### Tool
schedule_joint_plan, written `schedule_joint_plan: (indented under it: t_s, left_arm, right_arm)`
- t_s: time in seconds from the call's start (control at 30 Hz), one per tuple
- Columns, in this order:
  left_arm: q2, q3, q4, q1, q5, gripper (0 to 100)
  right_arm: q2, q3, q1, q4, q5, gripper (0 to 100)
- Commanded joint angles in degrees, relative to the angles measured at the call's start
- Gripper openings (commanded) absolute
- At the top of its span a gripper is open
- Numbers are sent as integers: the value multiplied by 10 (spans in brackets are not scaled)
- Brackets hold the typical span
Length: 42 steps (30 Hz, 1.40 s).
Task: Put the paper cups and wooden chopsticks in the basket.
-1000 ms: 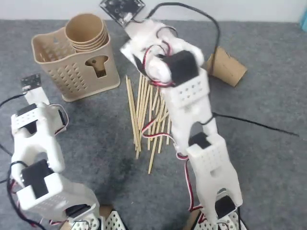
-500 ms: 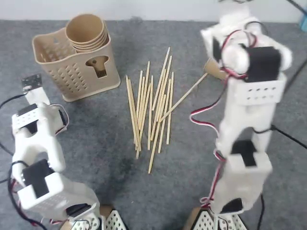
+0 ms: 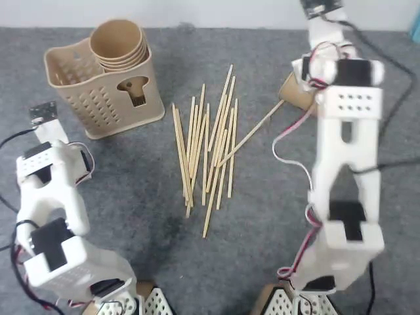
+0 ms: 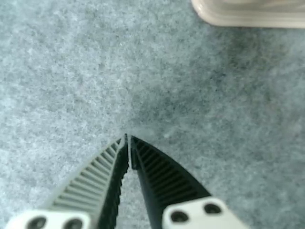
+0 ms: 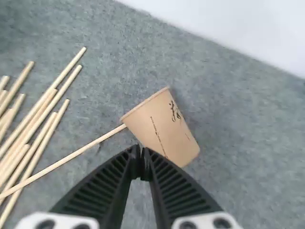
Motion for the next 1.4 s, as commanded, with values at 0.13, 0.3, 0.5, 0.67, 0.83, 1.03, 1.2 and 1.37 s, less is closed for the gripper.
schedule_joint_plan:
  t_s: [0.13,0.3,0.5,0.67,0.83,1.03,1.2,1.37]
  left_arm:
    - [-4,-15,-13,2,4,12]
    - [-4,-15,-19,2,4,12]
    - [-4,-15,-19,2,4,12]
    - [-4,-14,-18,2,4,12]
    - [-4,-14,-18,2,4,12]
    - [-4,-14,-18,2,4,12]
    - [-4,-14,-18,2,4,12]
    - [-4,-14,-18,2,4,12]
  right_arm:
    - [151,-3,44,-152,9,11]
    - [177,-3,83,-139,9,11]
    - [183,-1,109,-88,12,9]
    - [210,11,137,-89,12,9]
    - [233,12,164,-88,12,9]
    - [211,11,168,-61,12,9]
    - [208,11,182,-36,11,9]
    - [202,10,234,-7,7,9]
